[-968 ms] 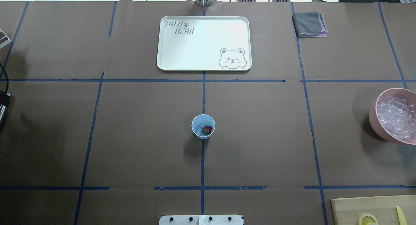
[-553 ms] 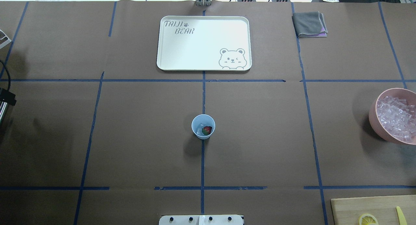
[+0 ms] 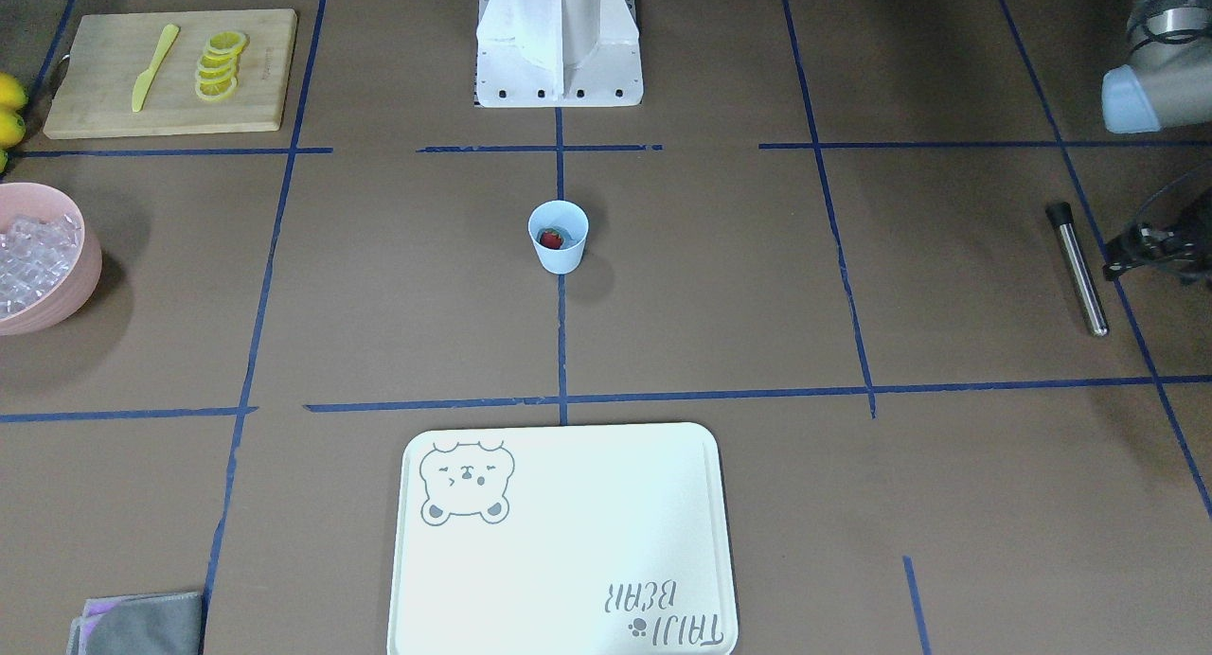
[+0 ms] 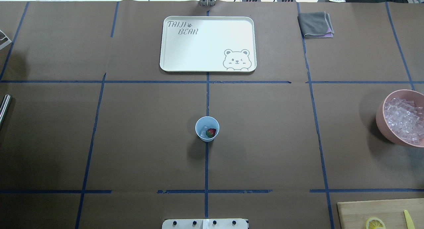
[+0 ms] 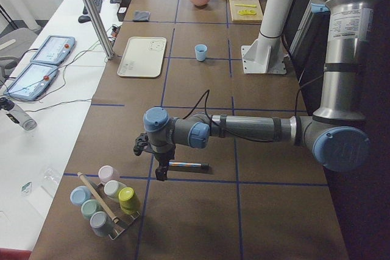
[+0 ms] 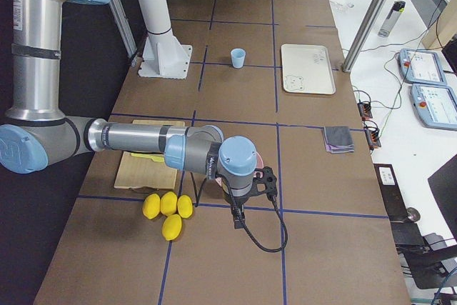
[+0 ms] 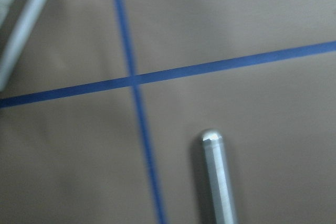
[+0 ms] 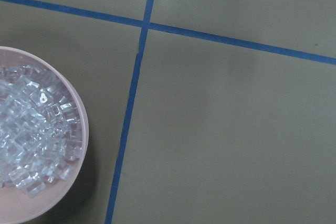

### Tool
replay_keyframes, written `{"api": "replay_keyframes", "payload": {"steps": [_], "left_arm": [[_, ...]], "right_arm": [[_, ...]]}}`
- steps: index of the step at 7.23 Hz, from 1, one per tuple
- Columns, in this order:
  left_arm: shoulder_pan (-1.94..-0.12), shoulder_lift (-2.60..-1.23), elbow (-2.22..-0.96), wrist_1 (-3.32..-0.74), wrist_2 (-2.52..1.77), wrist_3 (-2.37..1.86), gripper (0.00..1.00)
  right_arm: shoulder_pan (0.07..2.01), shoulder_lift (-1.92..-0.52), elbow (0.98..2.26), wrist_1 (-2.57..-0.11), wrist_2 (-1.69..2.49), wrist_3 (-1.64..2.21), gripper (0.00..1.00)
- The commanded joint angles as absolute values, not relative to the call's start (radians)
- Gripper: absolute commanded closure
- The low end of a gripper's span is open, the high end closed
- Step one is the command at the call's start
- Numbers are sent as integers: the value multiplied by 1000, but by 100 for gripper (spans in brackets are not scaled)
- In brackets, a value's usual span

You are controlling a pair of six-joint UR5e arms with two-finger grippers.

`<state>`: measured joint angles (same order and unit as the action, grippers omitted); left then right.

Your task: Mash ice and strawberries in cup

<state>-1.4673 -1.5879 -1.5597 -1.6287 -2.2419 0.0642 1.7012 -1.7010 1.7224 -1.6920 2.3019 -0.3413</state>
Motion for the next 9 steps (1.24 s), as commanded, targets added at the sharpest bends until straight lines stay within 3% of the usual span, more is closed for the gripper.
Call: {"api": "replay_keyframes", "payload": {"steps": [1,9], "left_arm": [[-1652,-1620,-1568,-1432,-2262,198,0],[-1649,-1571,-1569,-1480,-2378,196,0]], "right_arm": [[1701,-1694,1726,-1693,2266,-339,1],[1700,-1704,1717,-1697,2279,-333,1]]}}
